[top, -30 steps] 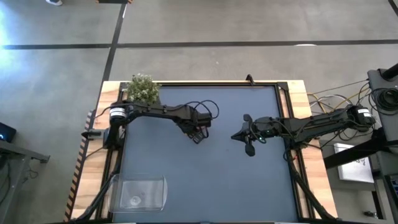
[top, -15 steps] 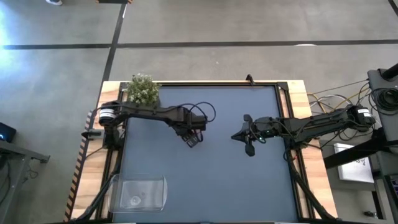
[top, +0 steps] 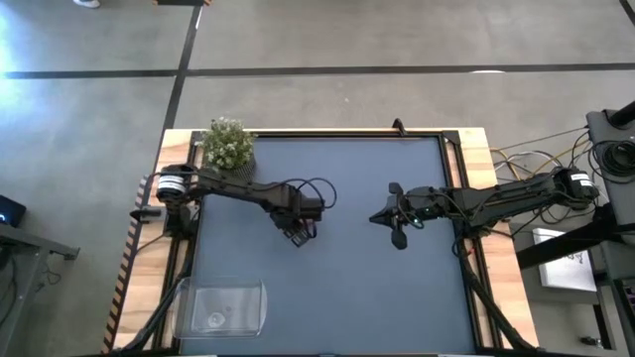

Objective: Nest measuring cups in basket
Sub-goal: Put the stacked measuring cups into the transparent bin

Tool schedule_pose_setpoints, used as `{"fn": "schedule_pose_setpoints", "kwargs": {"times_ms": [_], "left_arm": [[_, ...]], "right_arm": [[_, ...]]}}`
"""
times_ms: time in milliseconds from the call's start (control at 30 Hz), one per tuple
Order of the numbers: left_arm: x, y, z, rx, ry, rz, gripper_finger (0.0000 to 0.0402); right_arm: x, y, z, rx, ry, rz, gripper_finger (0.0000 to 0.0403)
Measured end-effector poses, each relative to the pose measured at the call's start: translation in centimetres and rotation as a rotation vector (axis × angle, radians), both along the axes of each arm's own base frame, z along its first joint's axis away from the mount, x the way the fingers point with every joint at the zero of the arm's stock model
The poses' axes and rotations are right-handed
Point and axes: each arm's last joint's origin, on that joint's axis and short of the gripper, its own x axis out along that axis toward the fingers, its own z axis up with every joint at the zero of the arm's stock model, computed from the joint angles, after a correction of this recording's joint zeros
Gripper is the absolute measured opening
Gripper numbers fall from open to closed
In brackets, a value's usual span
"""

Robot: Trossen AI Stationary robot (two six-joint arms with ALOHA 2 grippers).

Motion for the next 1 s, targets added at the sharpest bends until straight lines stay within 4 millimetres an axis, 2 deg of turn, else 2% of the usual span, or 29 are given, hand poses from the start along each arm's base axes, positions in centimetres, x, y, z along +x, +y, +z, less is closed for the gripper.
{"fn": "schedule_pose_setpoints", "kwargs": {"times_ms": [200,333,433,567,733,1000], "left_arm": [[-1.5,-0.8,-1.1,-0.012,0.002,0.034,0.0118],[-1.7,-1.0,-0.6,-0.014,-0.005,0.049,0.0188],[-1.4,-0.9,0.7,0.007,-0.042,0.059,0.0245],[-1.0,-0.8,2.3,0.056,-0.053,0.102,0.0291],[-0.8,-0.6,3.8,0.096,-0.041,0.148,0.0293],[-0.8,-0.8,3.1,0.098,-0.01,0.152,0.0255]], "right_arm": [[0.0,0.0,0.0,-0.001,-0.001,0.0,0.0009],[0.0,0.0,0.0,-0.001,-0.003,-0.001,0.0009],[0.0,0.0,0.0,-0.001,-0.005,-0.001,0.0009],[0.0,0.0,0.0,-0.002,-0.005,-0.001,0.0009],[0.0,0.0,0.0,-0.002,-0.005,-0.001,0.0009],[0.0,0.0,0.0,-0.001,-0.005,-0.001,0.0009]]}}
